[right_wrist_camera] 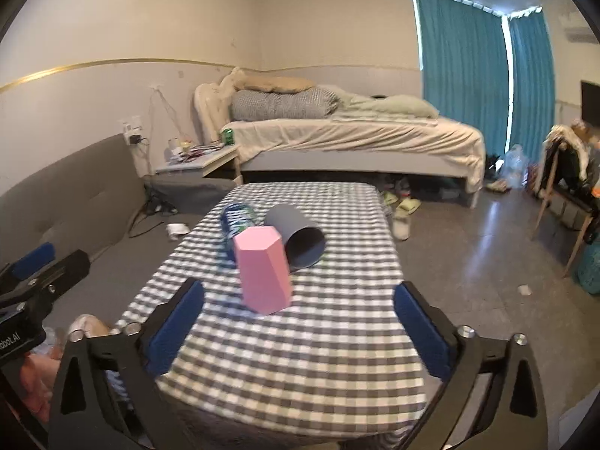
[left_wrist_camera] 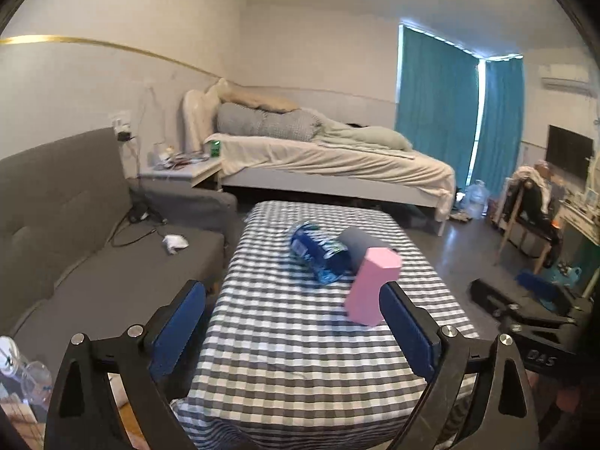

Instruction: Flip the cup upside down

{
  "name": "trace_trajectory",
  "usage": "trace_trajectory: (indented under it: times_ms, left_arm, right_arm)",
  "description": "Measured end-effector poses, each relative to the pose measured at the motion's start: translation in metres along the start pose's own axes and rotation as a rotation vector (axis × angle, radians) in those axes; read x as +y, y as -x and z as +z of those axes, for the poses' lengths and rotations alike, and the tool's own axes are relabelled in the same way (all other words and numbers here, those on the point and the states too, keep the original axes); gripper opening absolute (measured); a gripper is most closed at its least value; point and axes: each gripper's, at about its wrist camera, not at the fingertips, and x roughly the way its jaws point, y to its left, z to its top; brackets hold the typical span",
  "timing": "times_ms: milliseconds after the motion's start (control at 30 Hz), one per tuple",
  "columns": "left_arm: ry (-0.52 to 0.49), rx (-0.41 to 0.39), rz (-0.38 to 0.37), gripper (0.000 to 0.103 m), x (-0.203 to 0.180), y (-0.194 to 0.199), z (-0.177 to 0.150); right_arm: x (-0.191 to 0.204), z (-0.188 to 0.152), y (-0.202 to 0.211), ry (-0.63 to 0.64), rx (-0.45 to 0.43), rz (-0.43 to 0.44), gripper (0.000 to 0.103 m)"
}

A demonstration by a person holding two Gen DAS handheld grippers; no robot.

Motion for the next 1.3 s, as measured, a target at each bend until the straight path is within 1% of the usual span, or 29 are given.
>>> trace_trajectory:
  times_ms: [67,167,367,800,1033,1300]
  left_arm:
    - [-0.002,0.003,0.02,0.097,0.0,-0.004,-0.004]
    - [-0.01,0.022,0.02,0.097,-0.002,-0.011,-0.008]
    - [-0.02,0.021,0.008,0.097,-0.008,-0.012,-0.009]
    - [-0.008,0.039,0.004,0.097,-0.007,-0.016,-0.012]
    - [-0.02,0.021,0.007,0.097,-0.011,-0.012,-0.014]
    - [-0.023,0.021,0.002,0.097,-0.012,-0.012,-0.014]
  right_arm:
    - [0.002,0.0,0.001,0.017,-0.021,-0.008,0.103]
    - [0.002,-0.001,0.002,0.03,-0.029,-0.006,0.103]
    - [-0.003,-0.004,-0.002,0.027,-0.011,-0.016,0.103]
    - [-0.005,-0.004,-0.005,0.028,0.002,-0.013,0.103]
    - [-0.005,-0.006,-0.006,0.029,0.015,-0.014,0.103]
    - [-0.005,-0.006,-0.005,0.032,0.018,-0.014,0.103]
